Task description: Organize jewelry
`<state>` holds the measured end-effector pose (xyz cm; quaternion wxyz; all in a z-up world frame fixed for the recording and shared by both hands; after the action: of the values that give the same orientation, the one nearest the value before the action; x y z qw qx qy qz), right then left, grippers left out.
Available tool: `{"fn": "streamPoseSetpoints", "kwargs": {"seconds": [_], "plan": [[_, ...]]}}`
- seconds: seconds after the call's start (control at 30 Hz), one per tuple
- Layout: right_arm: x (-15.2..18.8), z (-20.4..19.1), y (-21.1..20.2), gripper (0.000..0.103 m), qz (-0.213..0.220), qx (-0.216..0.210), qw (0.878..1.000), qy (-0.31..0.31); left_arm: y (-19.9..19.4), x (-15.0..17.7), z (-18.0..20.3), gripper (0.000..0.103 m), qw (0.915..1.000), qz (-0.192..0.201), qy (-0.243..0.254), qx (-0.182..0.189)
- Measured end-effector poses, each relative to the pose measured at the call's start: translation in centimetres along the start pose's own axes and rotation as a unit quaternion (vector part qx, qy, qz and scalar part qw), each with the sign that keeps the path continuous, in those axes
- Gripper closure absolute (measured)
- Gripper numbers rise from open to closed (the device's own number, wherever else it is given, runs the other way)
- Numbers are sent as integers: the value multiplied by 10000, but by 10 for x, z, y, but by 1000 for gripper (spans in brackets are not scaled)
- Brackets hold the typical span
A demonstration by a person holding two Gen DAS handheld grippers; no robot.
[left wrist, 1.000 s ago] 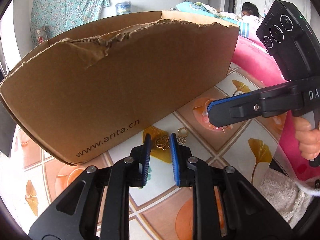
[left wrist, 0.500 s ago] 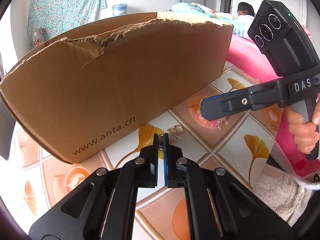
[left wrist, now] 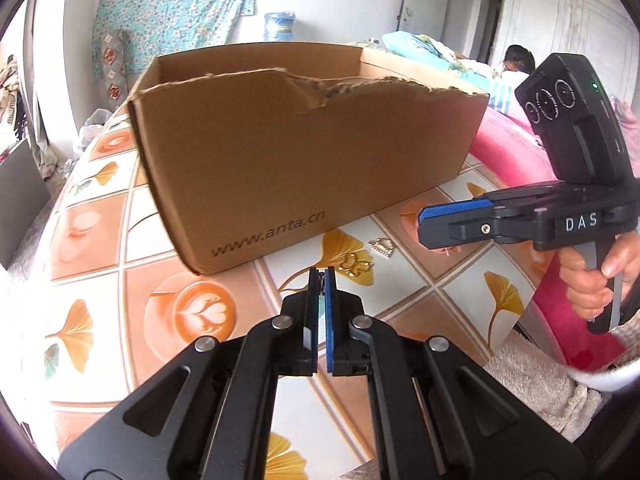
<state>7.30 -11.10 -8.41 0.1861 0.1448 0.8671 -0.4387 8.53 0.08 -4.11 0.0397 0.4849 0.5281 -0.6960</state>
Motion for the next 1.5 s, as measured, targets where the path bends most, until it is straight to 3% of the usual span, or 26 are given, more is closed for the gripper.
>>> {"fn": "streamPoseSetpoints", "kwargs": {"seconds": [0.2,0.4,0.87,0.9,1.3,1.43,1.5], "plan": [[4,-22,13,76,107,1188,9848,-1260,1,2,-5,101,9999,15,-163,-24],[5,-25,35,77,-314,1490,9702,-1884,5,1,0,101,9997,70,-222,73],[-9,-29,50,93,-504,1053,9804,-1586,2,3,-3,101,9997,111,-213,96],[-8,-28,49,101,-481,1027,9815,-1543,1,3,-3,101,9996,125,-222,94],[-7,-23,21,100,-329,902,9856,-1390,-2,3,-3,101,9998,135,-151,69],[-4,-24,17,98,-456,947,9812,-1617,-1,3,-2,101,9998,121,-153,76],[-4,-23,18,92,-502,1048,9788,-1684,-1,3,-2,101,9998,126,-138,76]]}}
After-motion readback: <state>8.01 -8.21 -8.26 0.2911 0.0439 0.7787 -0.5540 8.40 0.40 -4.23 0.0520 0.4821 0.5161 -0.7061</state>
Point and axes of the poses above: each gripper's, at about its wrist camera, not at the fingertips, and y roughly the way its jaws point, z to its right, x to its underside, the point moved 5 cm from there along y, roughly the way its jaws point, and after that the axes turned 12 degrees about y, right-handed, at the moved point
